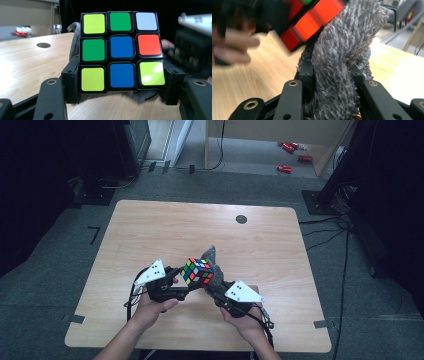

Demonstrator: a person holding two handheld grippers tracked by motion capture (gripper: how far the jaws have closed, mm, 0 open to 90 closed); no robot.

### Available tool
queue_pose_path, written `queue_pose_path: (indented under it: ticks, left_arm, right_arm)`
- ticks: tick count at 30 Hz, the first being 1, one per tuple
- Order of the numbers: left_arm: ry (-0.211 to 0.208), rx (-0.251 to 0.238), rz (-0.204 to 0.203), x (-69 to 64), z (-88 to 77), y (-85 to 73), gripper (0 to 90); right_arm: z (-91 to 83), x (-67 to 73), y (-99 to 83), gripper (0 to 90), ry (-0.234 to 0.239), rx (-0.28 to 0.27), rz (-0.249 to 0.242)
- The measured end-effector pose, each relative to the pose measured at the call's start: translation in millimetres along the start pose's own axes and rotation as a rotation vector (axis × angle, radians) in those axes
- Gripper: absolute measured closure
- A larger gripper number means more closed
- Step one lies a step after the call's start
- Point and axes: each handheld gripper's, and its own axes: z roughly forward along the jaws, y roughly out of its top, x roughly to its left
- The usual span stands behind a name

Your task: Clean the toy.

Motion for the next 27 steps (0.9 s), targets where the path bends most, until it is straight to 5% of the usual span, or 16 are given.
queue_pose_path:
  ticks: [3, 5, 11, 21, 27]
  left_arm:
    - [-0.014, 0.015, -0.012, 1.0, -0.3, 1.2, 35.3]
    - [-0.011, 0.039, 0.003, -0.2, 1.6, 0.4, 35.4]
    - [-0.046, 0.076, 0.006, -3.0, 6.2, -2.0, 35.3]
    - [-0.005, 0.053, -0.005, -5.2, 5.5, 0.8, 35.4]
    - [-0.033, 0.068, 0.007, -9.2, 8.1, 0.0, 35.3]
  right_arm:
    - [5.8, 11.2, -5.2, 66.9, 0.023, 0.042, -0.112]
    - [7.5, 15.5, -4.5, 66.6, 0.014, 0.061, -0.145]
    - [-1.4, -2.5, 0.4, 66.4, -0.082, 0.015, -0.073]
    - [6.7, 17.0, -4.9, 65.8, -0.005, 0.047, -0.149]
    - [-5.6, 1.5, 4.4, 66.1, -0.087, -0.03, -0.063]
